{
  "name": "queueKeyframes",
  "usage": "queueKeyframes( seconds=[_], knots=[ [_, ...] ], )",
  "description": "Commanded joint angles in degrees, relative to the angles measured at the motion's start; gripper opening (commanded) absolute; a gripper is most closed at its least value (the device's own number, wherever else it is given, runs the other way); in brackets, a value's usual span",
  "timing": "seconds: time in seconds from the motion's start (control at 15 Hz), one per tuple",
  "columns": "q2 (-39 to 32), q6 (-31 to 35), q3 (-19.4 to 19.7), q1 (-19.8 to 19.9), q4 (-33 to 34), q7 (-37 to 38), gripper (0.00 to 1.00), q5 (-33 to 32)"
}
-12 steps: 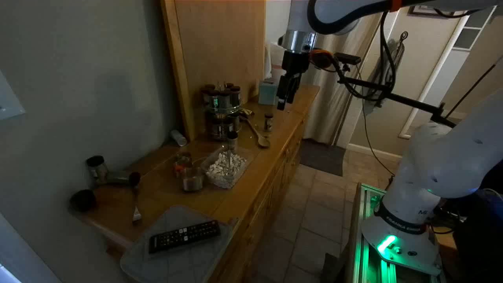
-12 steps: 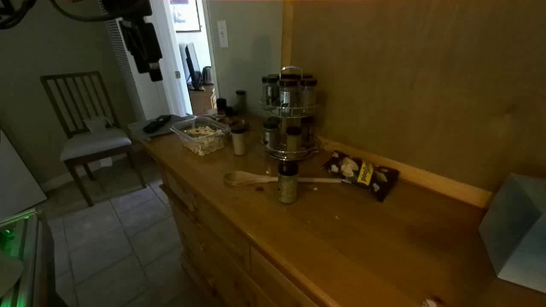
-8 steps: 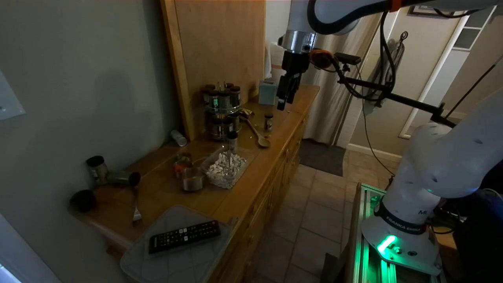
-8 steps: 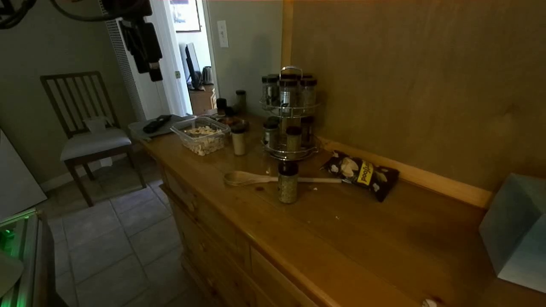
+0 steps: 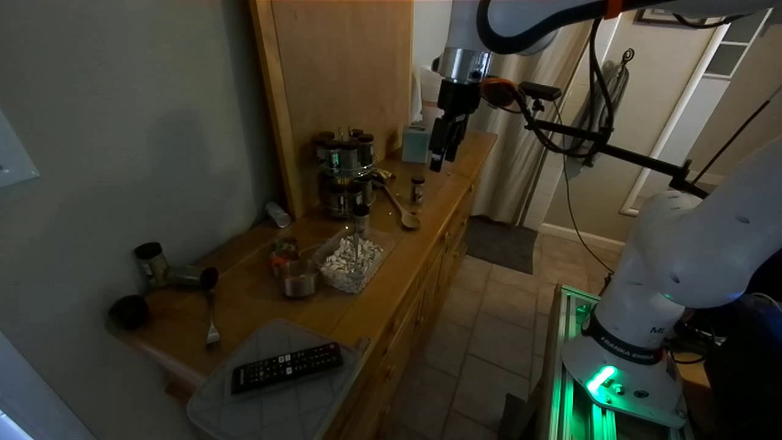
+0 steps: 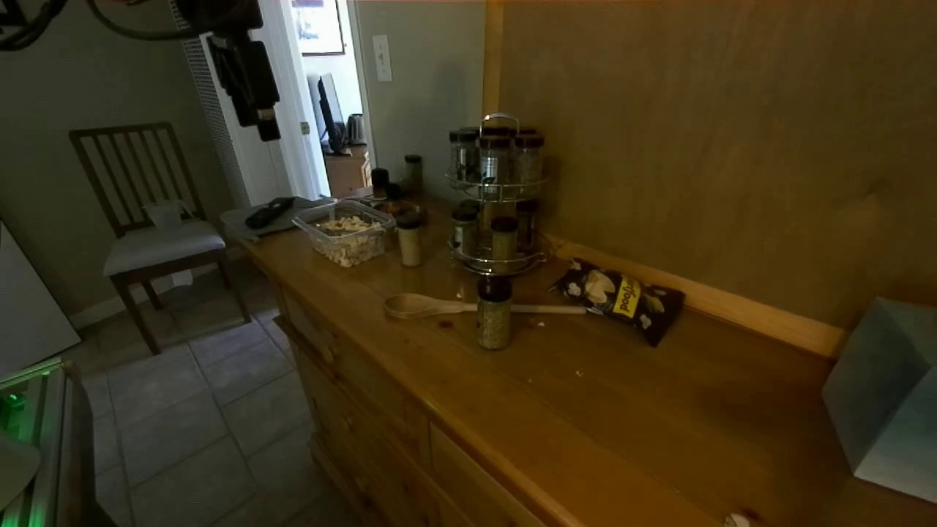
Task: Pick up the jar on the left and put it on the stand.
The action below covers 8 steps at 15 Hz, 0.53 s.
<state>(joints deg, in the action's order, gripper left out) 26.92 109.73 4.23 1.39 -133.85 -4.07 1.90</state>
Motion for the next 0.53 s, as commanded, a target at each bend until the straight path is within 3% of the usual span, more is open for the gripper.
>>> queueKeyframes(
  seconds=[0.0, 0.47],
  knots=[
    [-4.00, 1.26, 0.05, 0.57, 2.44, 1.93, 1.00, 1.34],
    [-11.75, 6.41, -1.23, 1.02, 5.82, 6.70, 1.00, -0.29]
  ],
)
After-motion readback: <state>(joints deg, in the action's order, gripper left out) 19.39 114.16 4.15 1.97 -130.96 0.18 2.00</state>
